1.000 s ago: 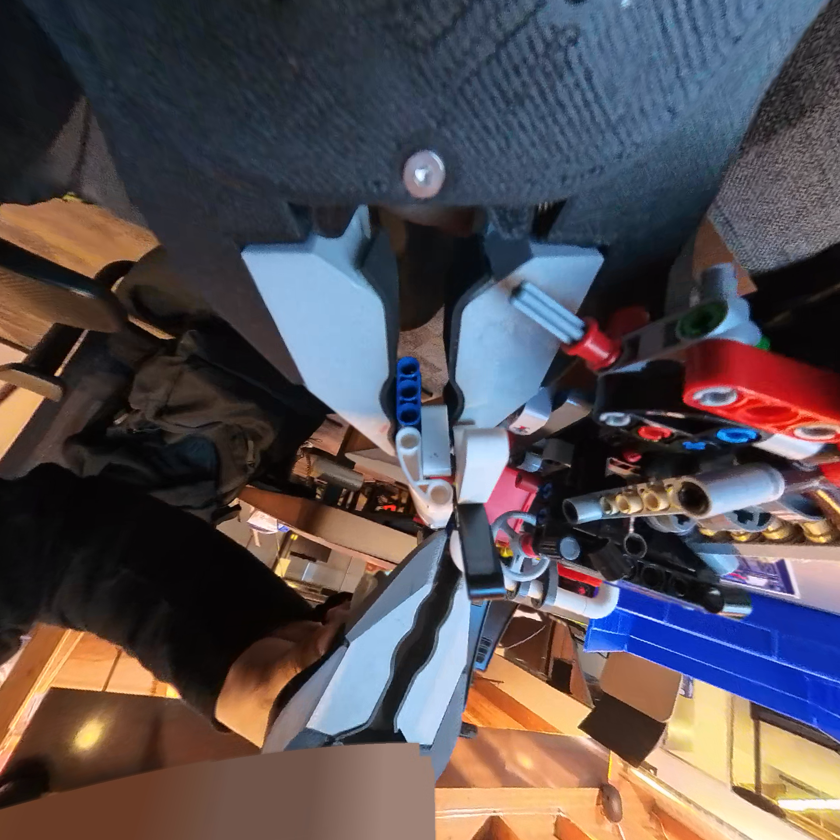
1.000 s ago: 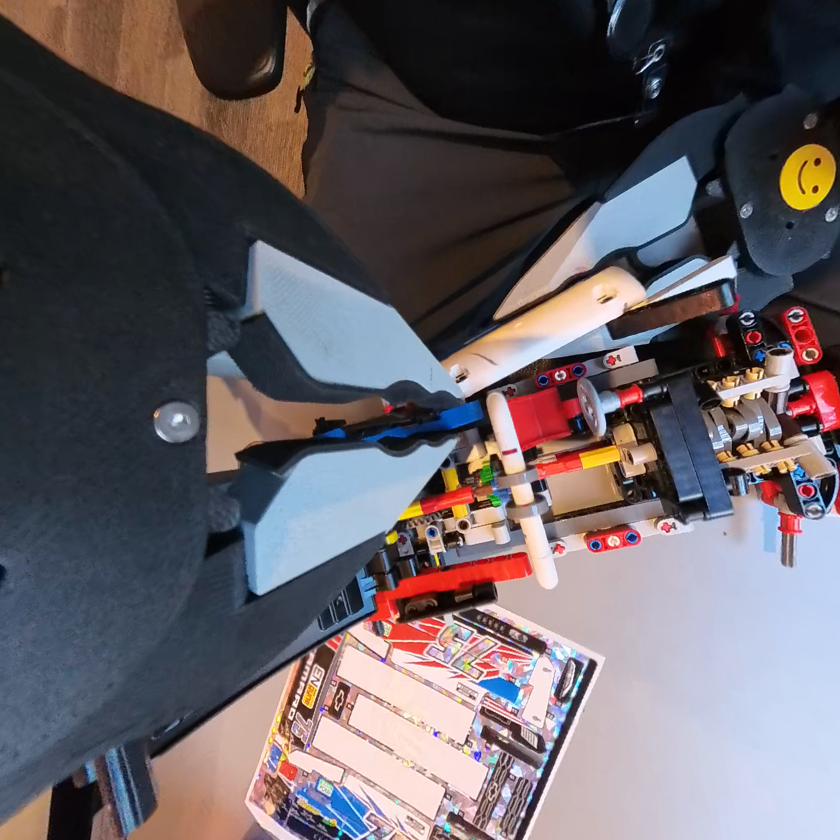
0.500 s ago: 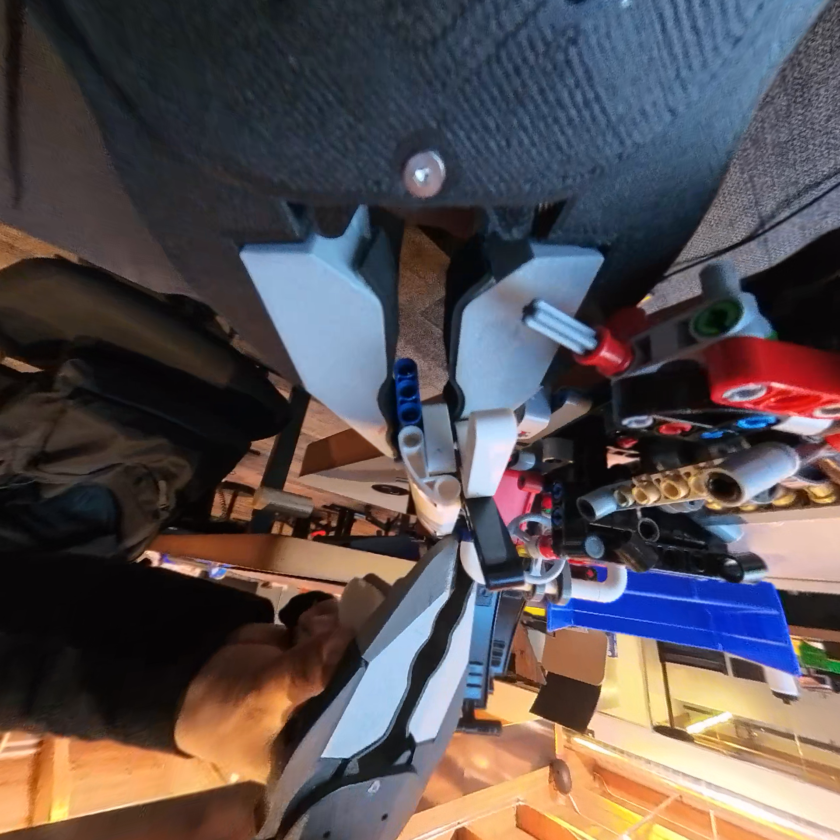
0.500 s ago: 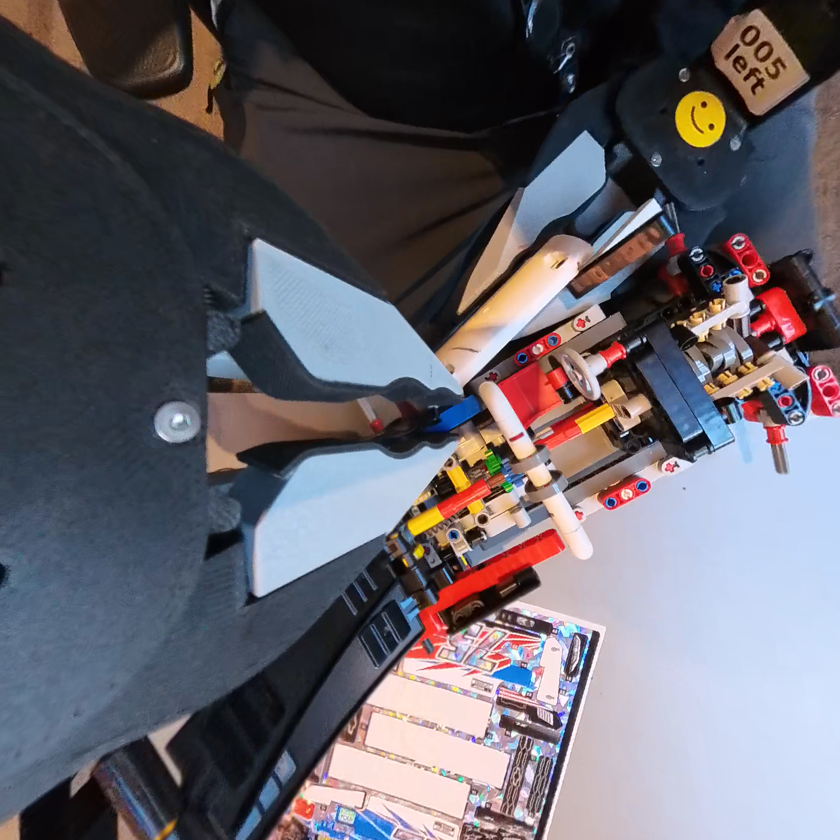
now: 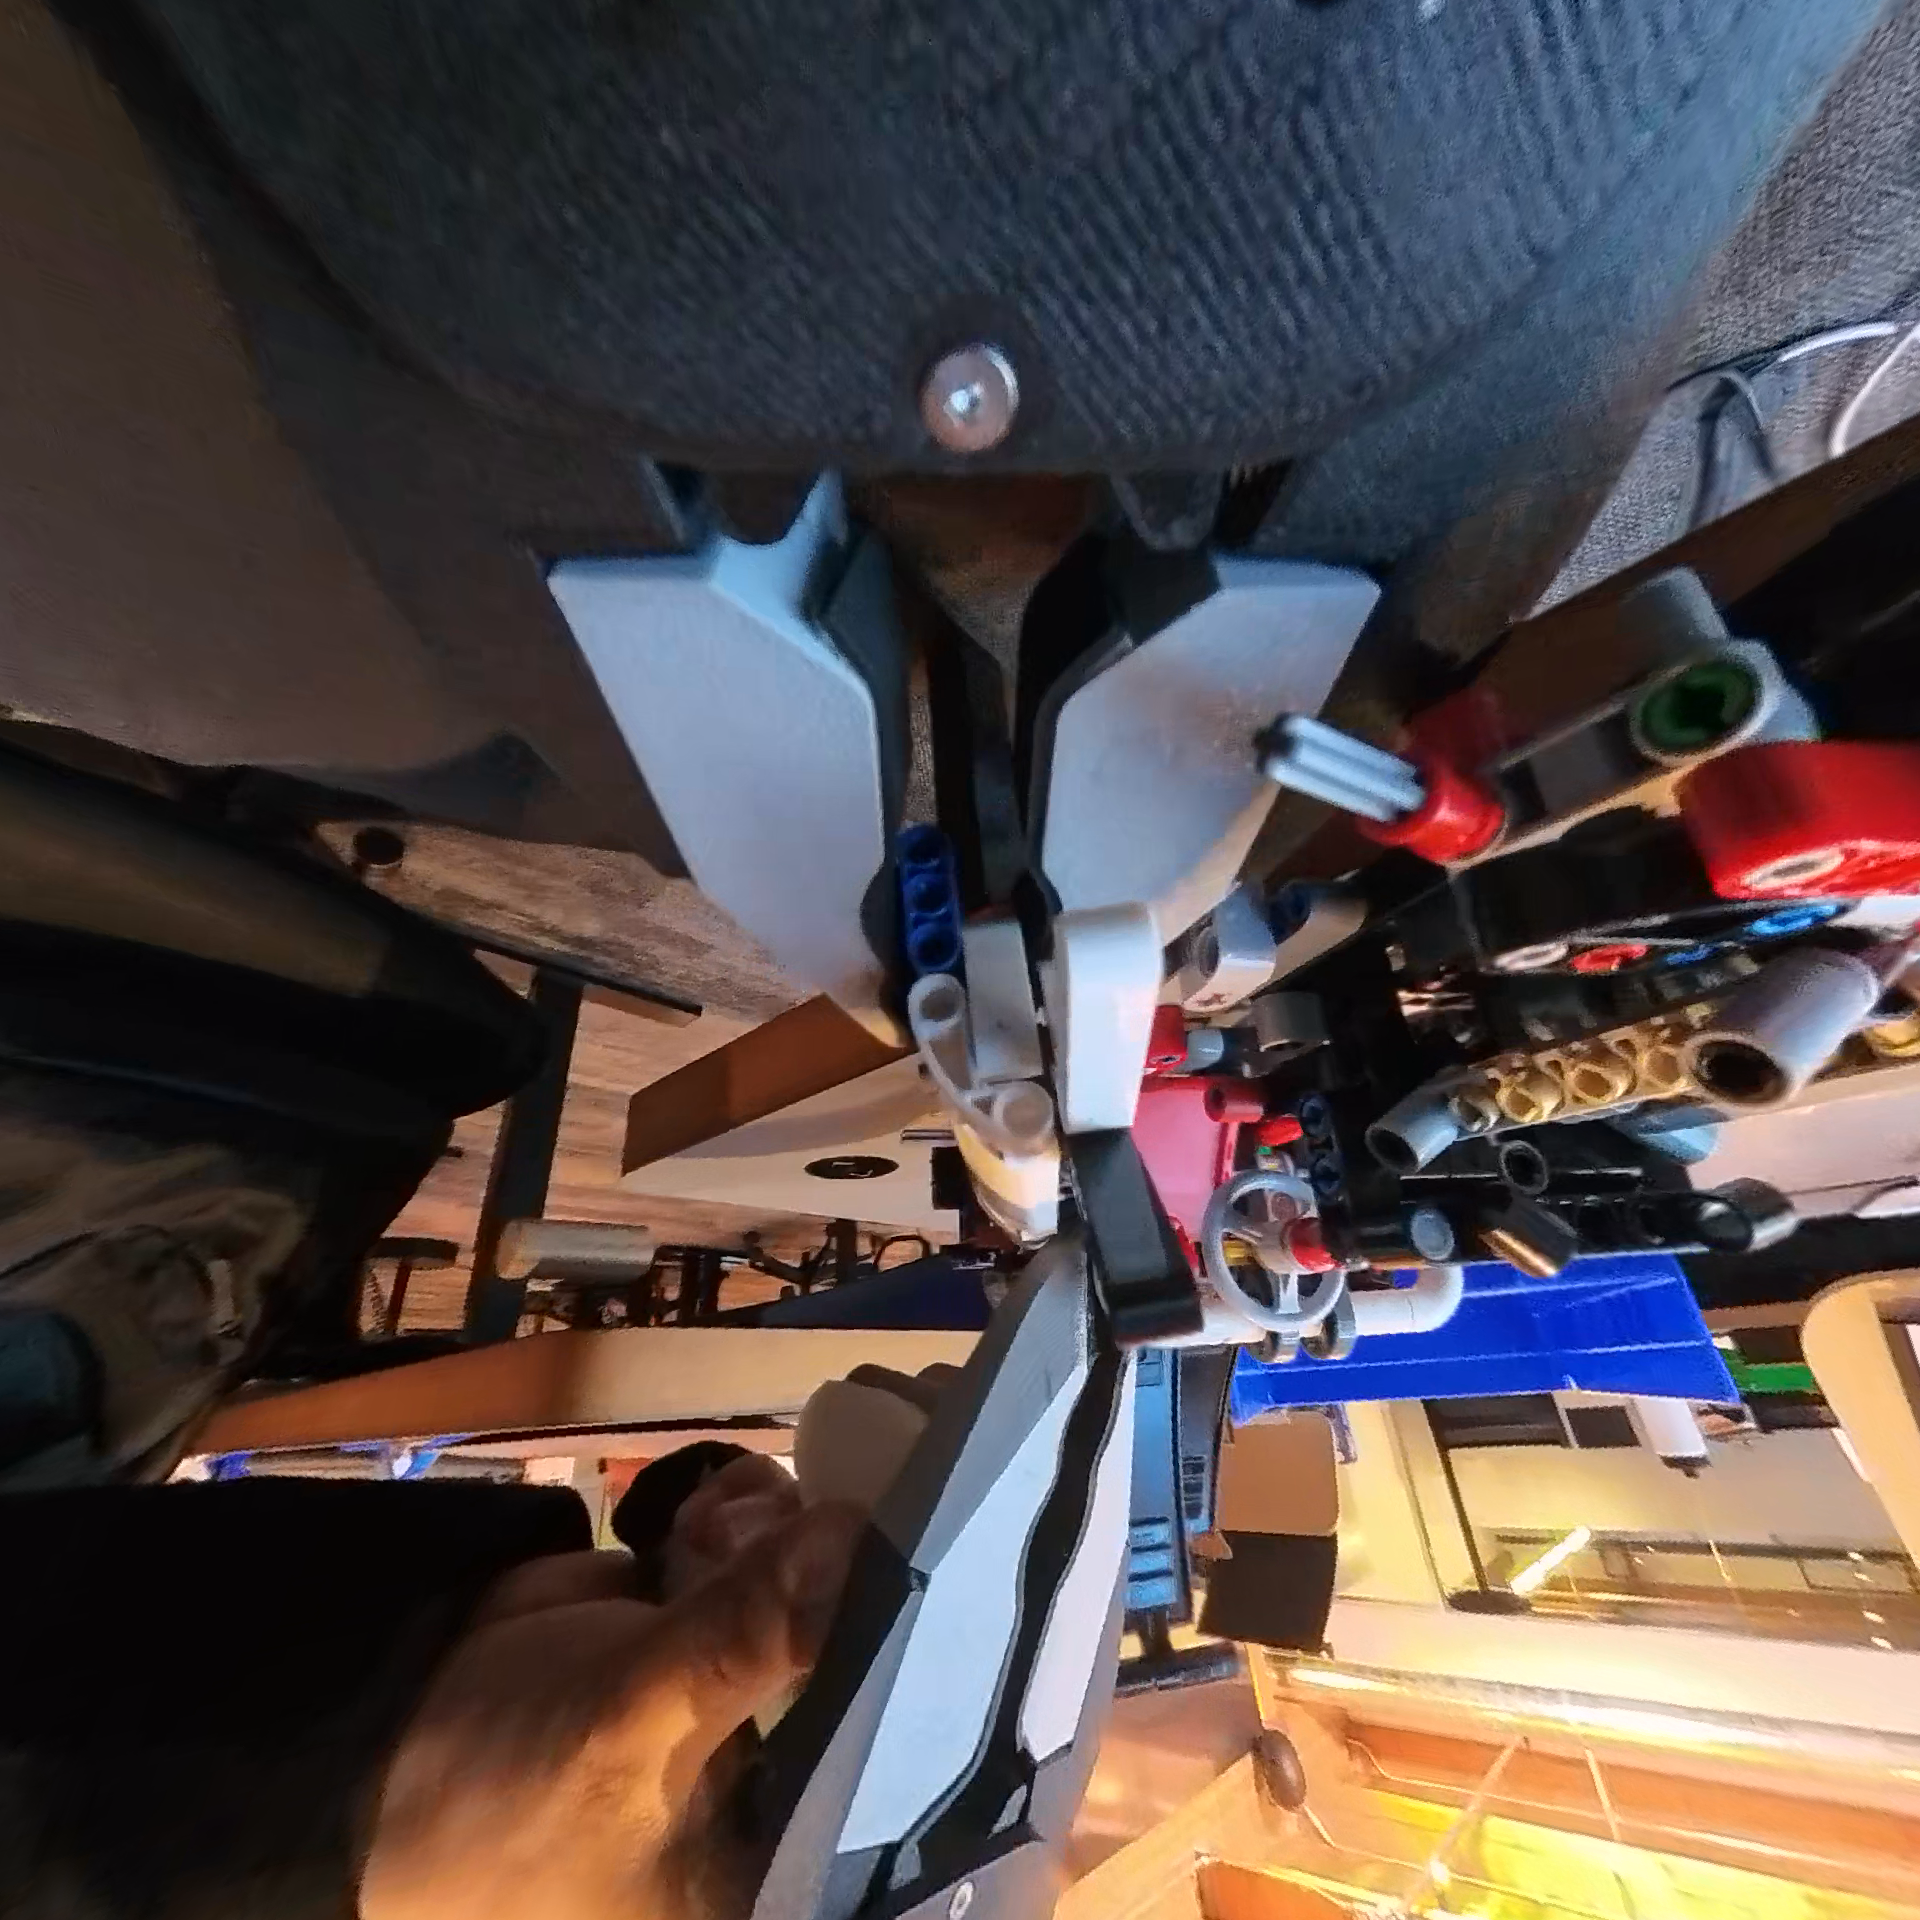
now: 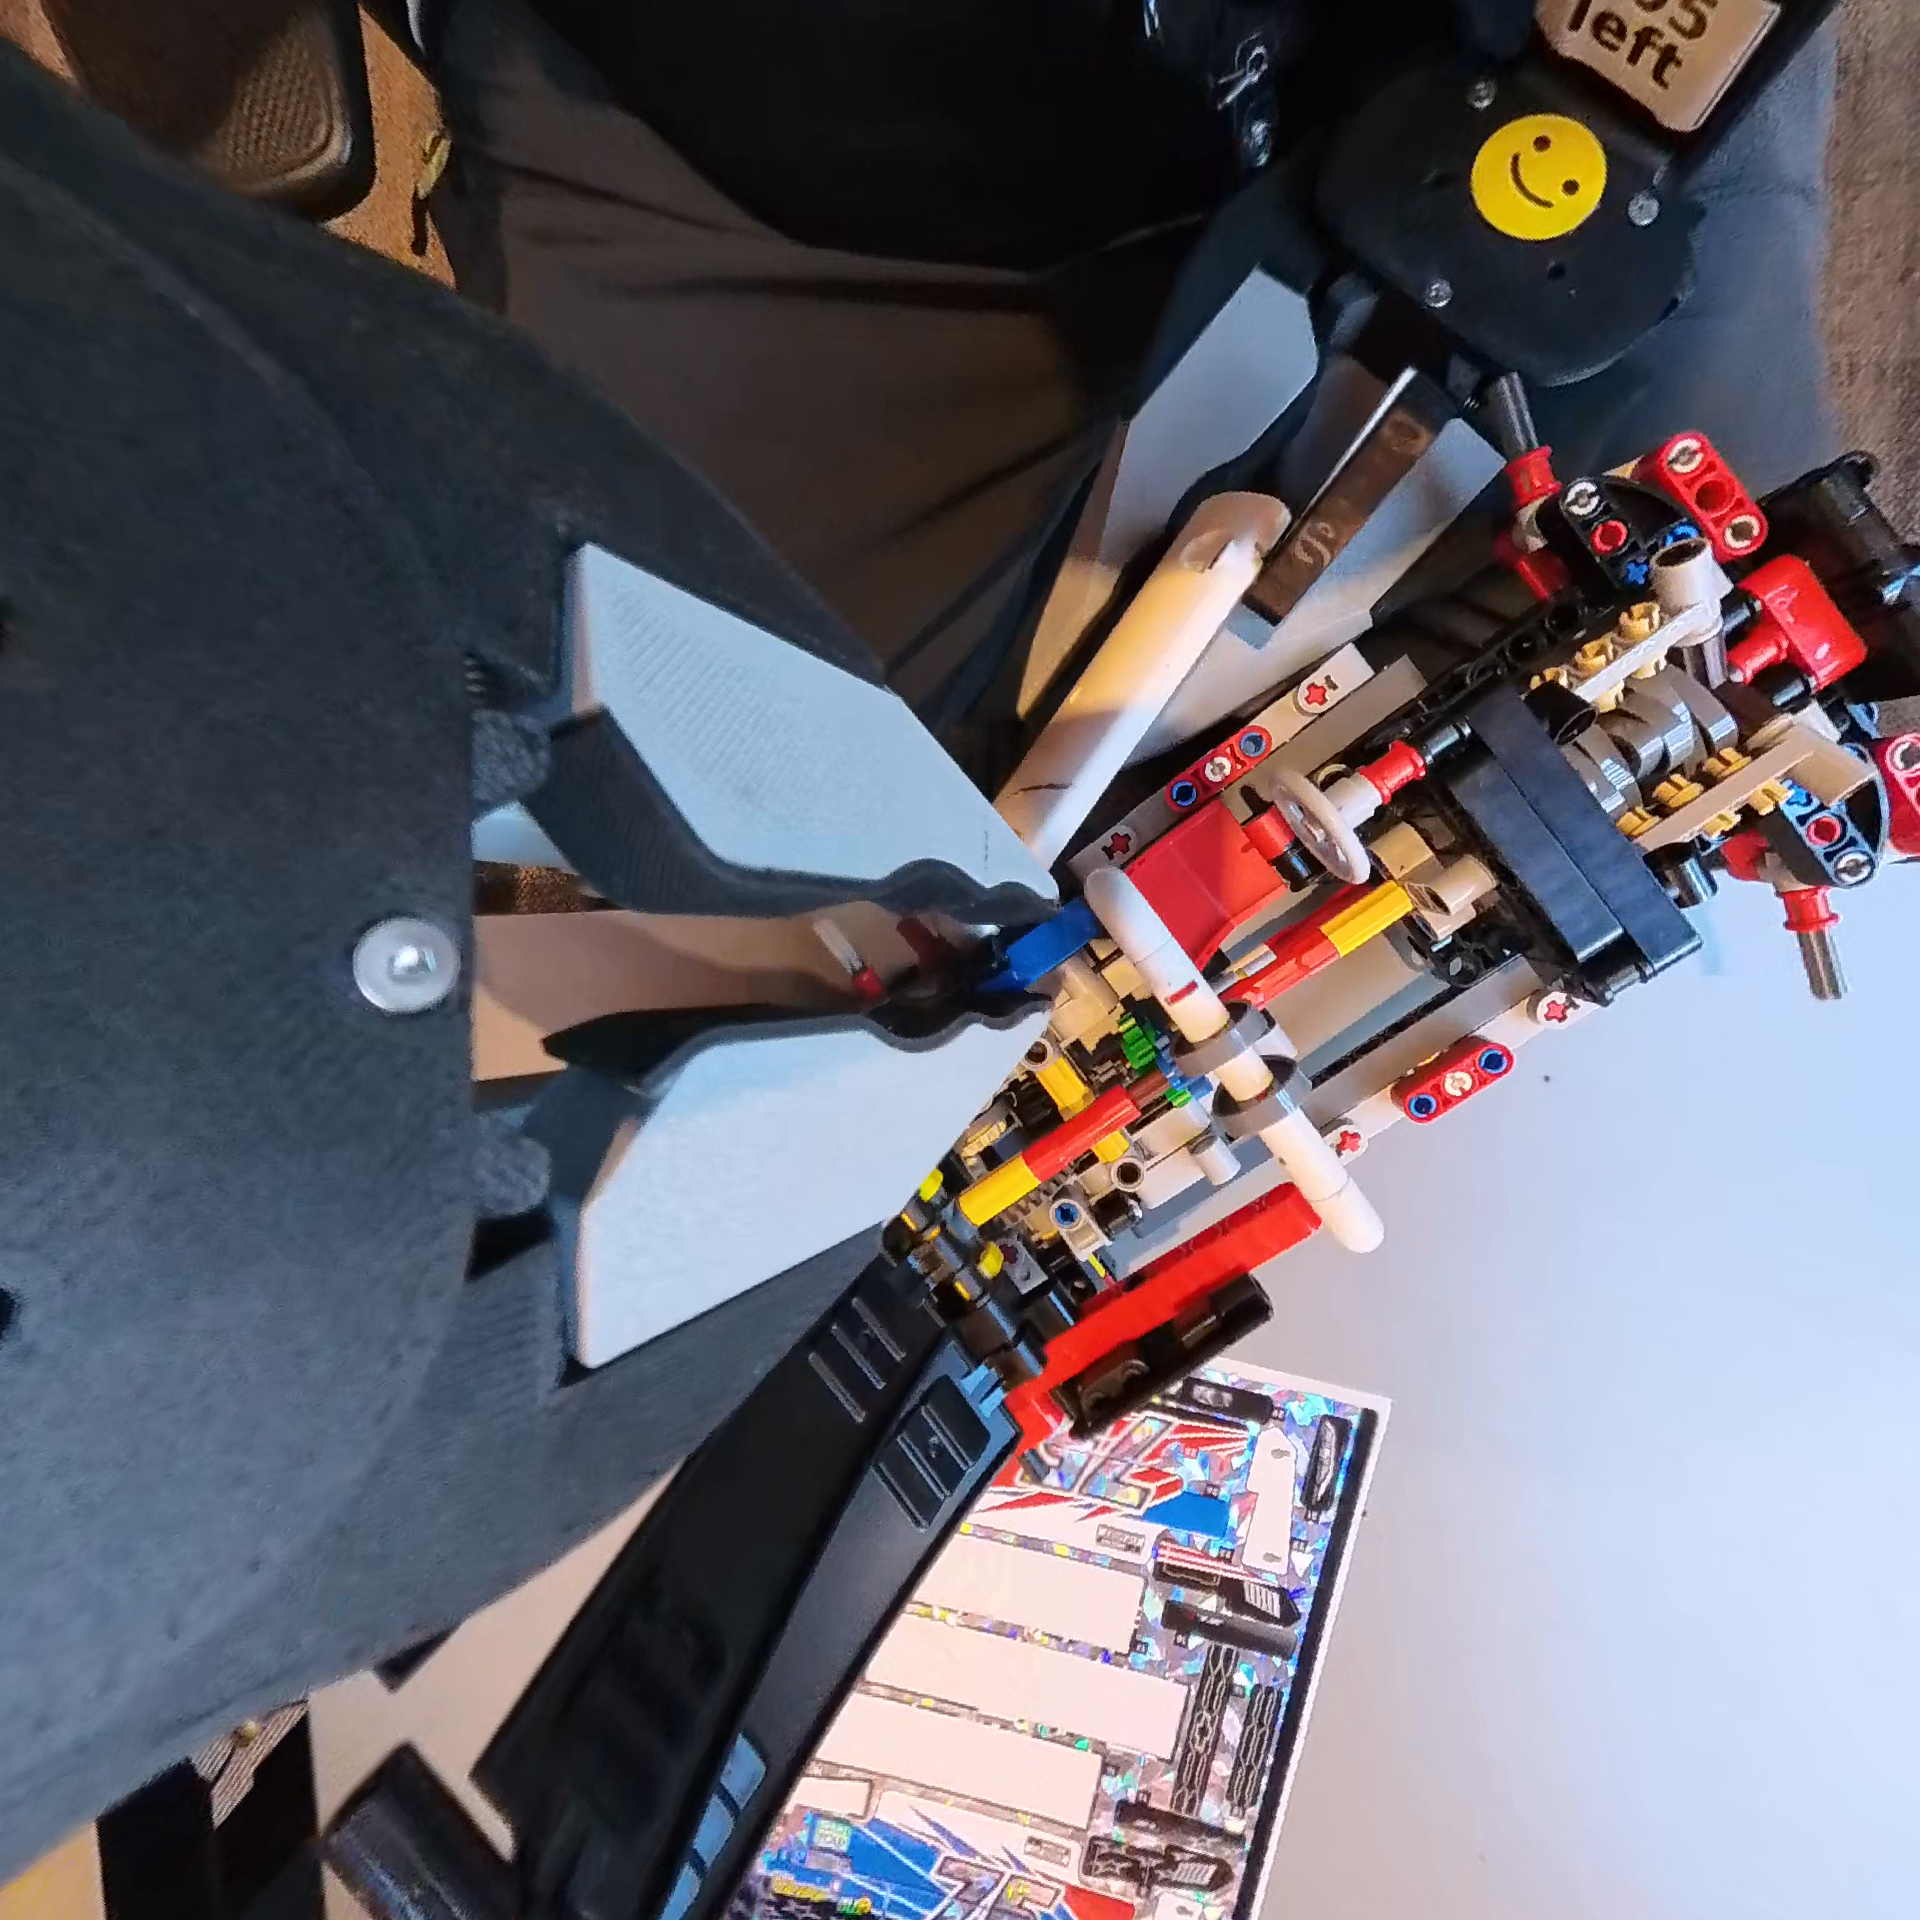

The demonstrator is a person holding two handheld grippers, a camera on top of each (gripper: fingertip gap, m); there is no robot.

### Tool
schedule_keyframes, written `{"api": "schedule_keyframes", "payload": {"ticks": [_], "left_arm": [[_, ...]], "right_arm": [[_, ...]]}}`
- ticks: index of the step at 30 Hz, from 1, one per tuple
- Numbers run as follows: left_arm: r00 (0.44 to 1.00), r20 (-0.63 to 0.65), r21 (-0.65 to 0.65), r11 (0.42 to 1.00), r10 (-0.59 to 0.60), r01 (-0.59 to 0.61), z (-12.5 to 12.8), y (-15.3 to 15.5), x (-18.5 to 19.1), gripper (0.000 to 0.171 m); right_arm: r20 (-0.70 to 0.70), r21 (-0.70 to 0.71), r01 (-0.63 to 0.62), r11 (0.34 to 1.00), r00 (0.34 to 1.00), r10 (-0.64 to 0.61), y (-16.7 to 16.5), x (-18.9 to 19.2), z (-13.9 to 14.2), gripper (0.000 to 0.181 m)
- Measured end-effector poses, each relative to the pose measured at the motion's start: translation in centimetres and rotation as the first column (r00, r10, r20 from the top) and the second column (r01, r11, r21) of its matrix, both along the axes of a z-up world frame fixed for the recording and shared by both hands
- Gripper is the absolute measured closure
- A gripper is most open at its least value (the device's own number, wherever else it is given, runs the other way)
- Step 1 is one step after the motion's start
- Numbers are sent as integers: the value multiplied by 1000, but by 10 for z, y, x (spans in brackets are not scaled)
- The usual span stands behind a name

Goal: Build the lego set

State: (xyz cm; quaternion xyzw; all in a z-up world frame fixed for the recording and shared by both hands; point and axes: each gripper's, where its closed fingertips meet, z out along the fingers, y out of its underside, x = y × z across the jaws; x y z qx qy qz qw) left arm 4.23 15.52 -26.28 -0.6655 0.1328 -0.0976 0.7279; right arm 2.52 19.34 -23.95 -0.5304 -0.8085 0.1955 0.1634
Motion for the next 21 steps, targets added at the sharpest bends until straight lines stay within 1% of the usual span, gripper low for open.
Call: {"api": "schedule_keyframes", "payload": {"ticks": [1,7,10,13,16,18,21], "left_arm": [[1000,-19,-1,1000,5,-5,-1,0,-1,158],[992,-120,17,999,34,-33,-4,0,-8,157],[997,-68,3,1000,29,-29,-5,0,-11,158],[999,-33,1,1000,17,-17,-7,0,-11,158],[999,-49,1,1000,7,-7,-7,0,-12,158],[998,-64,3,1000,1,-1,-8,0,-11,158],[999,-46,-8,1000,-20,20,-9,0,-11,159]], "right_arm": [[0,-3,3,1000,1000,-3,0,0,0,169],[24,-36,18,999,1000,-17,-2,-3,1,169],[37,-45,23,999,999,-21,-2,-5,0,169],[54,-30,-26,999,998,28,-4,-3,1,170],[66,-27,-56,998,996,57,-4,-2,2,170],[72,-4,-90,996,993,90,-4,0,2,171],[77,43,-134,990,988,130,-4,0,2,171]]}}
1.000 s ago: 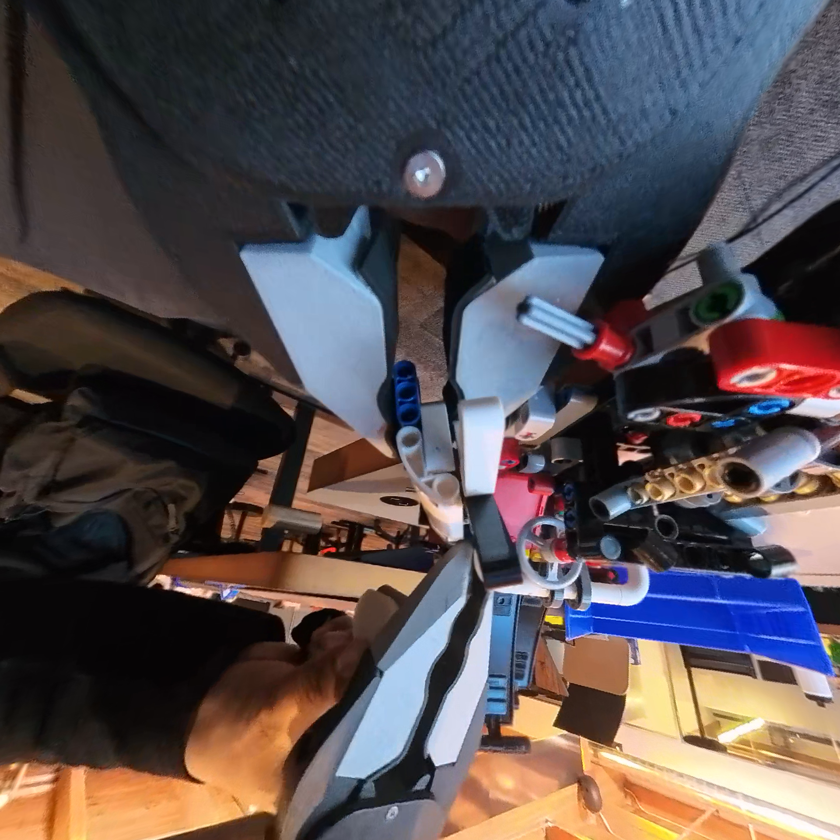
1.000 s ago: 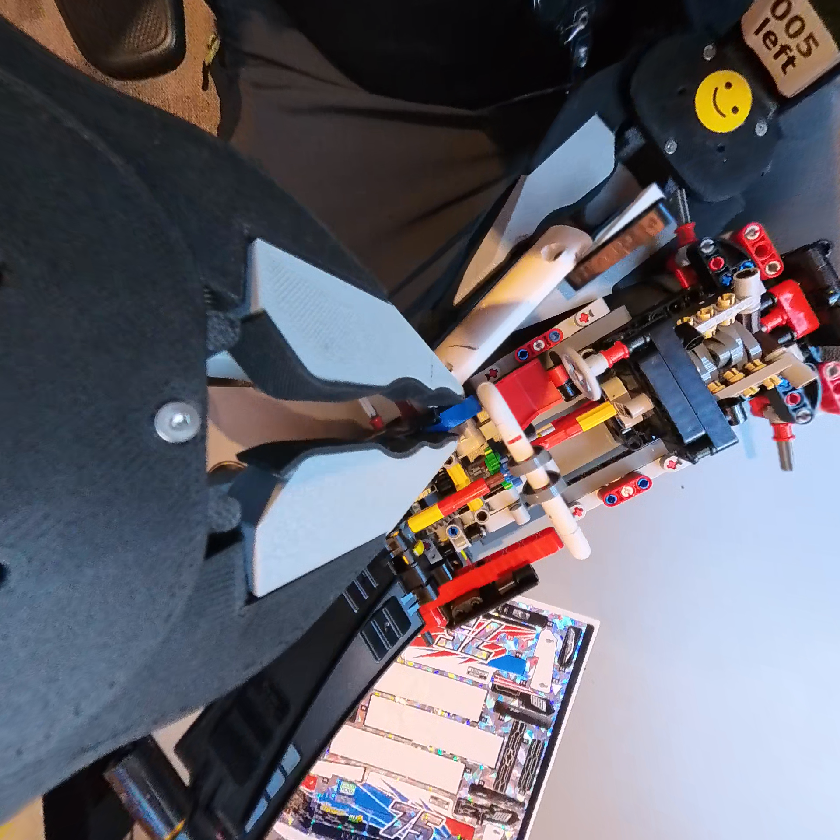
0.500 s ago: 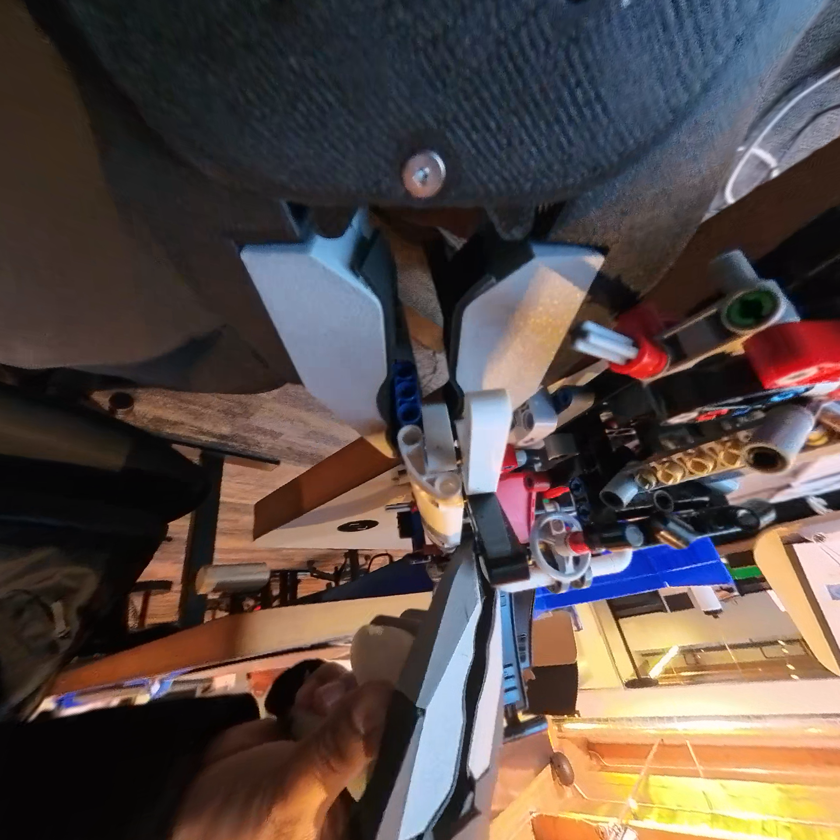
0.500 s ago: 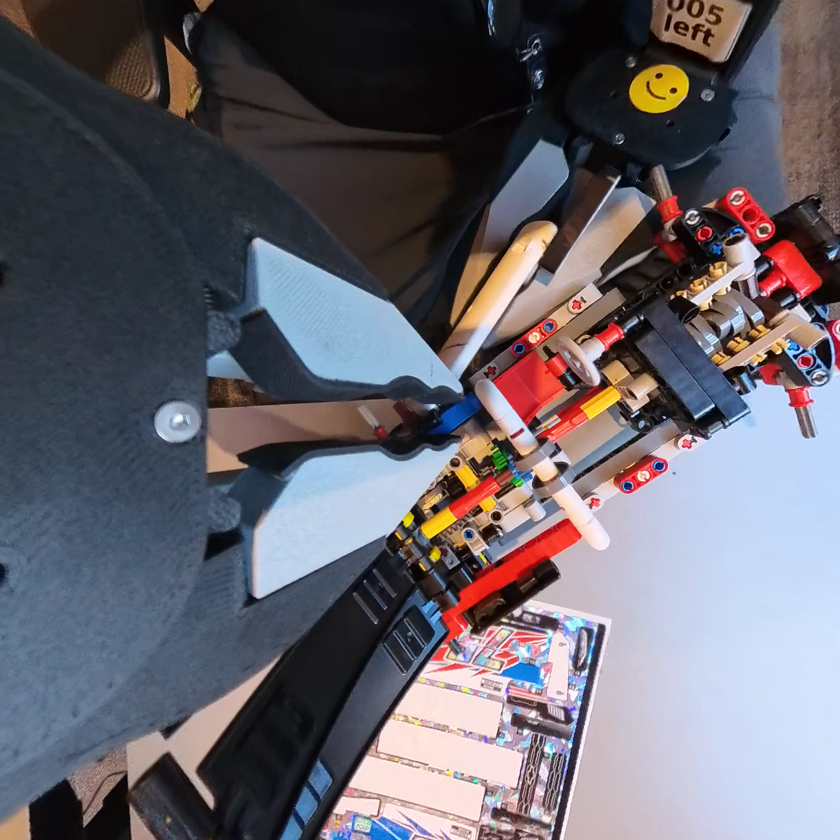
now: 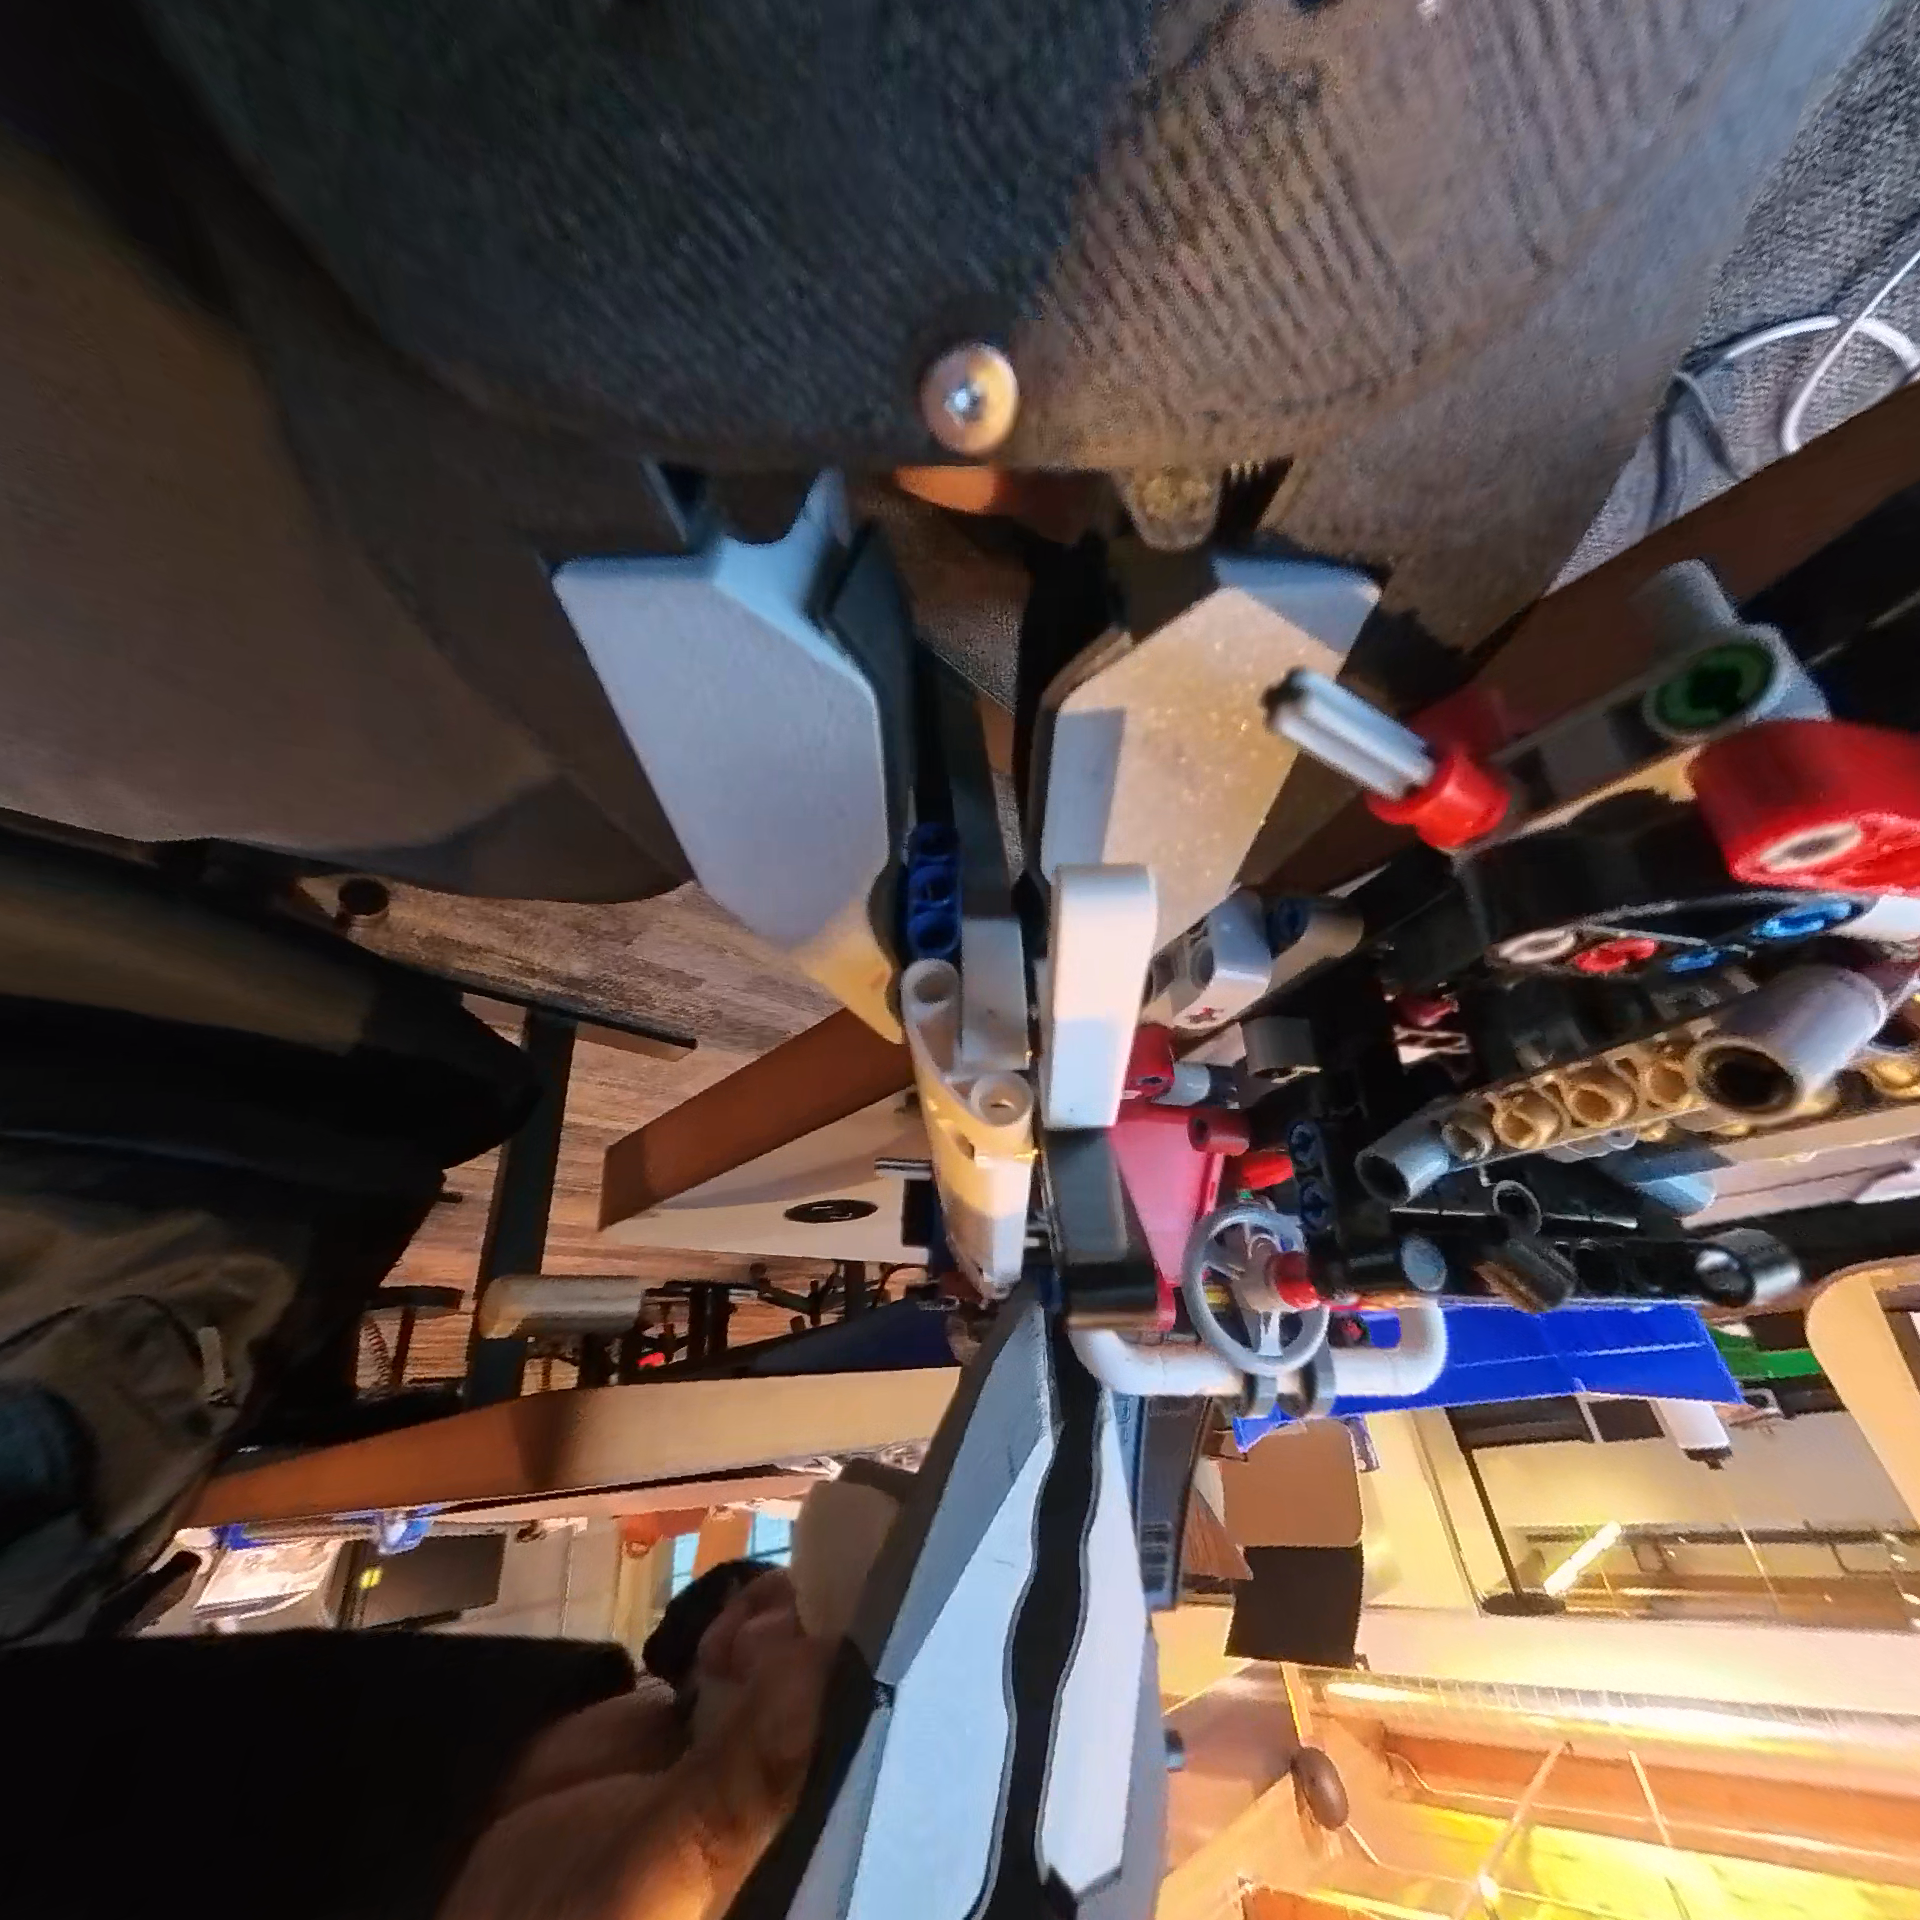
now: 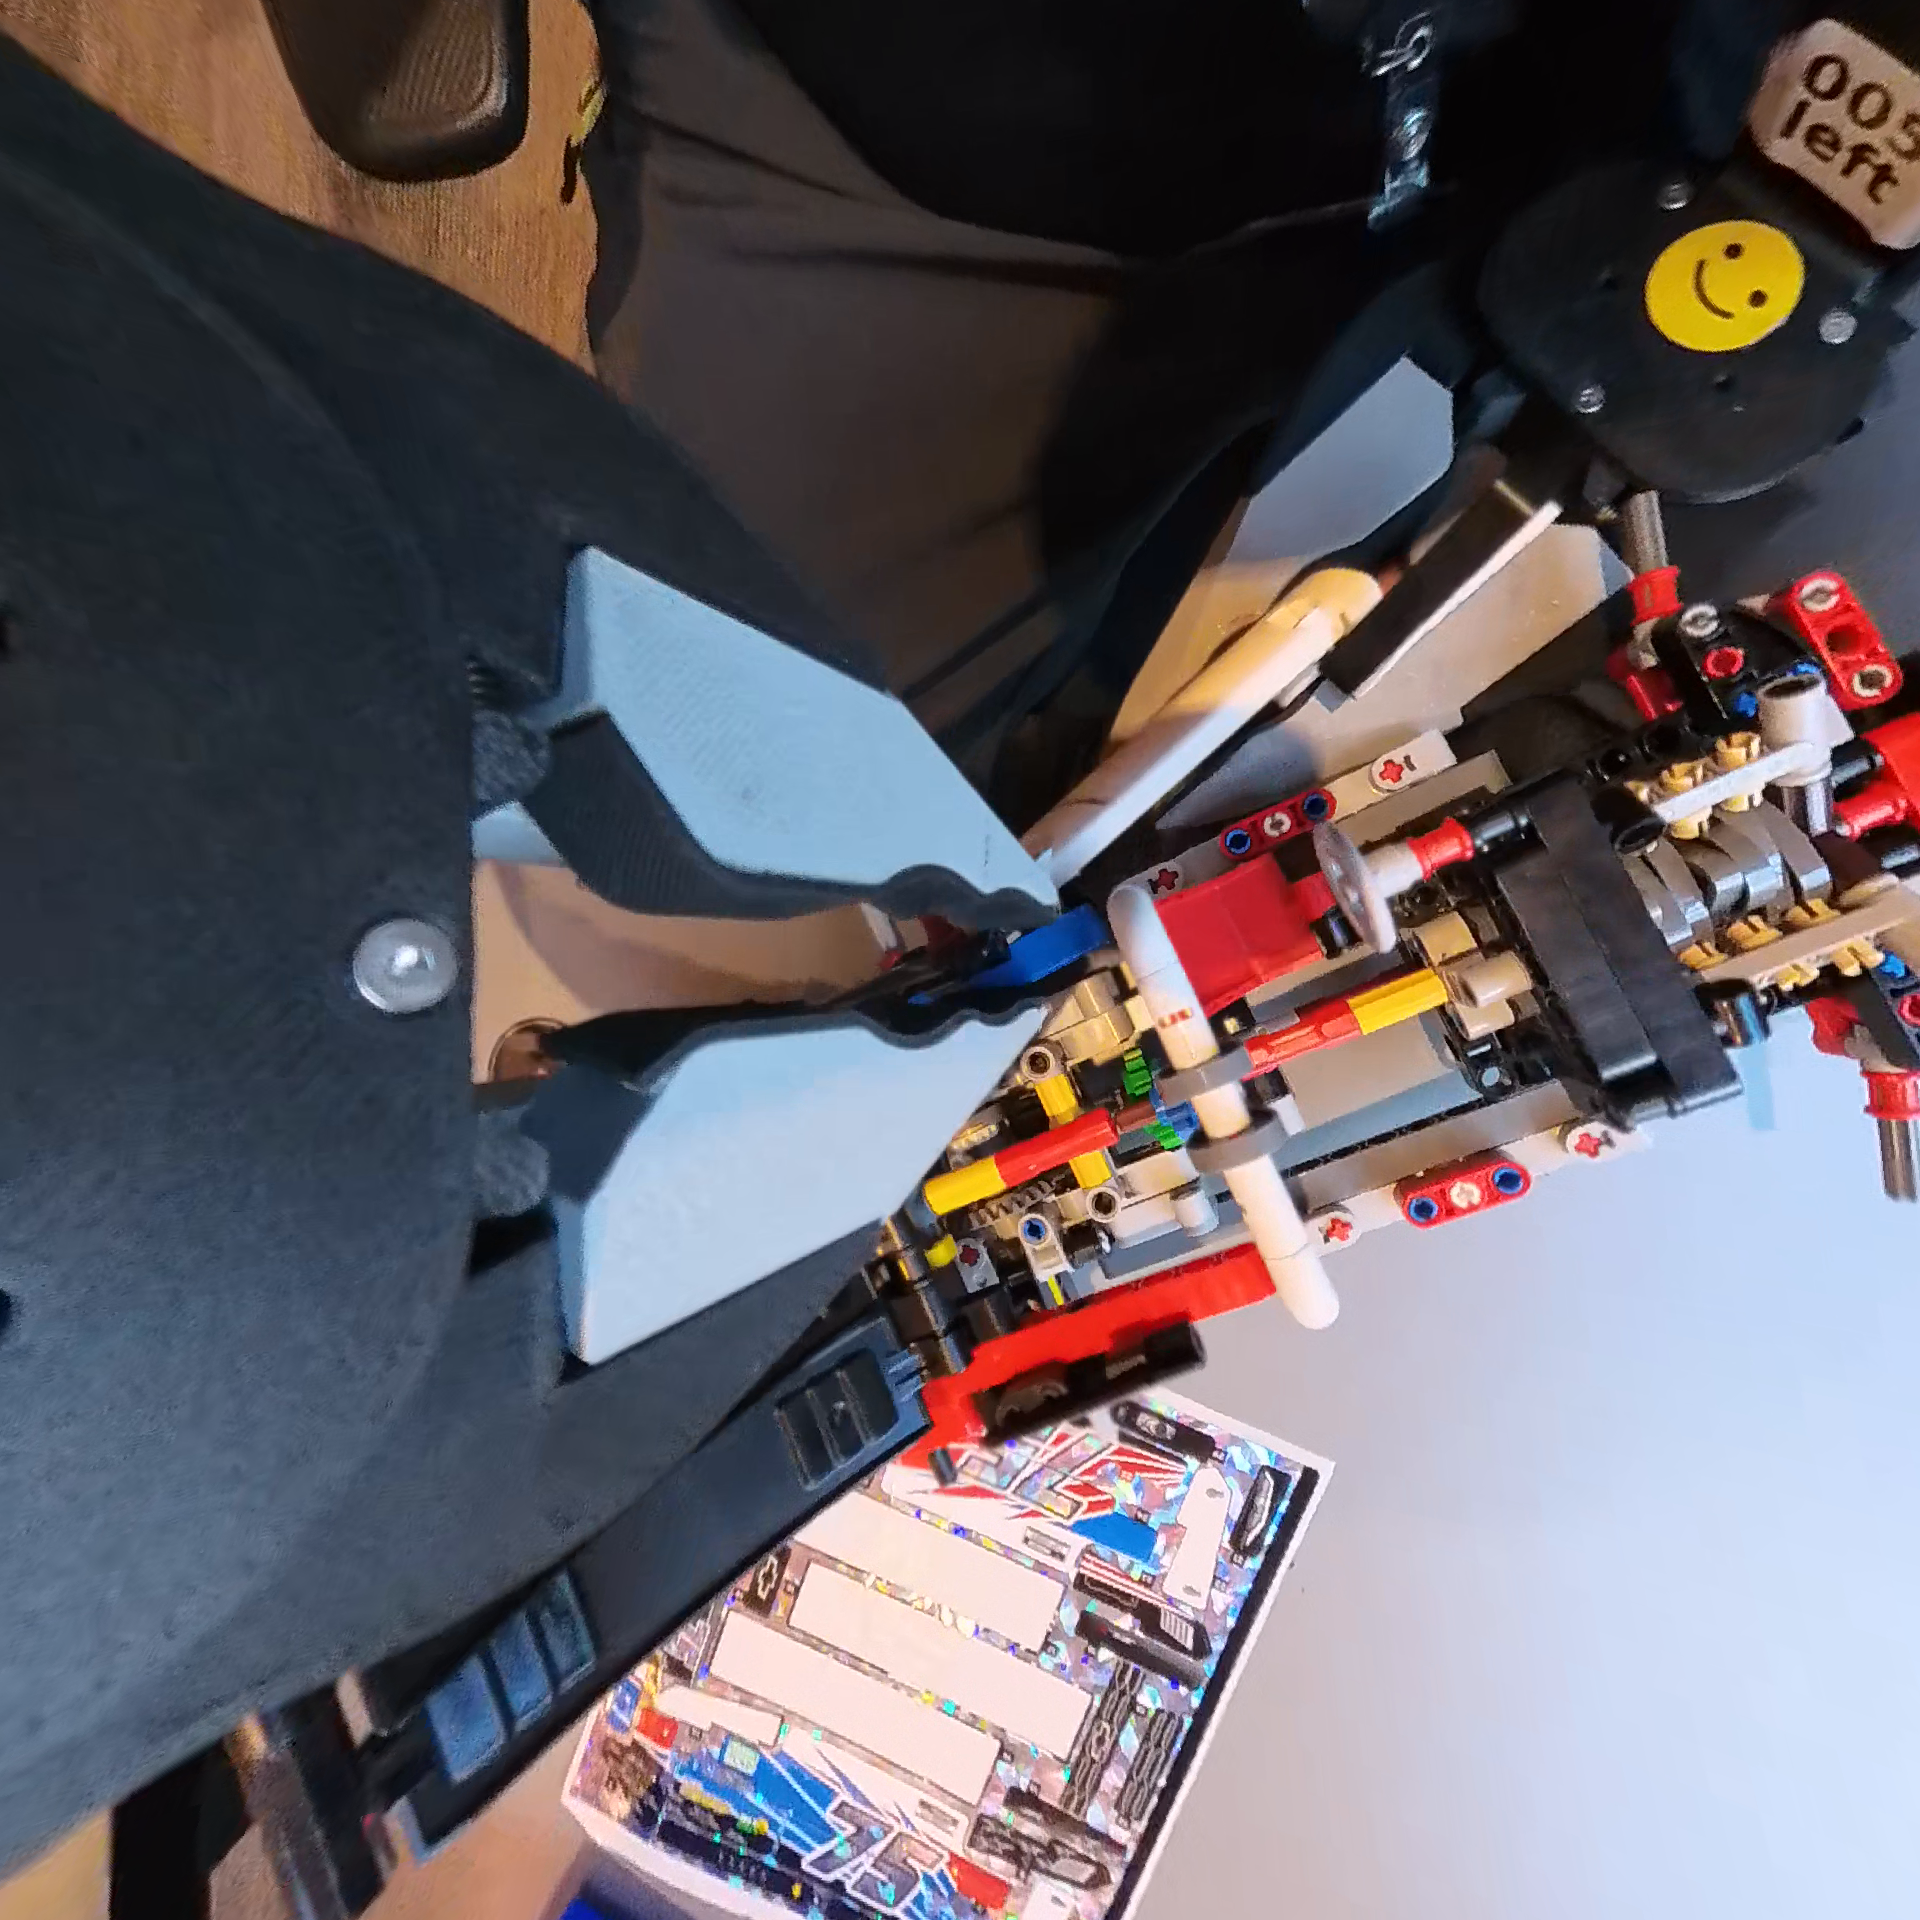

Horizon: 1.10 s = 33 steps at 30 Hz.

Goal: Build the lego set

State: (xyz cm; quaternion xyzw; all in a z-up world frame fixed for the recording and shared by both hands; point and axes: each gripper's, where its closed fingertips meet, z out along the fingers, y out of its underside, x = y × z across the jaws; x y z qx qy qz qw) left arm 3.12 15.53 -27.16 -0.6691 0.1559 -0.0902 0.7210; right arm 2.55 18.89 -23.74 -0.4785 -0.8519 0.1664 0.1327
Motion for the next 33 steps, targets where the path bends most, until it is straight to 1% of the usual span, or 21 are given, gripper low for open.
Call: {"api": "schedule_keyframes", "payload": {"ticks": [3,8,13,18,22,26,33], "left_arm": [[1000,13,-11,1000,-16,17,-1,1,-1,159],[998,52,-22,999,-23,24,-2,1,-4,158],[999,23,-21,999,-33,34,-2,2,-5,158],[999,11,-22,999,-38,38,-2,2,-5,158],[999,19,-21,999,-42,43,-2,2,-7,158],[999,-50,-9,1000,-12,12,-3,3,-7,158],[989,-143,-1,1000,30,-30,-3,5,-12,158]], "right_arm": [[-2,20,-16,1000,1000,16,1,0,0,171],[-27,-7,-17,1000,999,16,3,-2,7,173],[-19,38,-52,998,998,53,4,-4,3,173],[0,31,-87,996,996,87,3,-4,0,172],[22,-3,-69,998,997,69,3,-6,-1,173],[47,-56,-21,998,999,24,3,-6,-1,172],[42,-74,34,997,999,-31,5,-10,-1,171]]}}
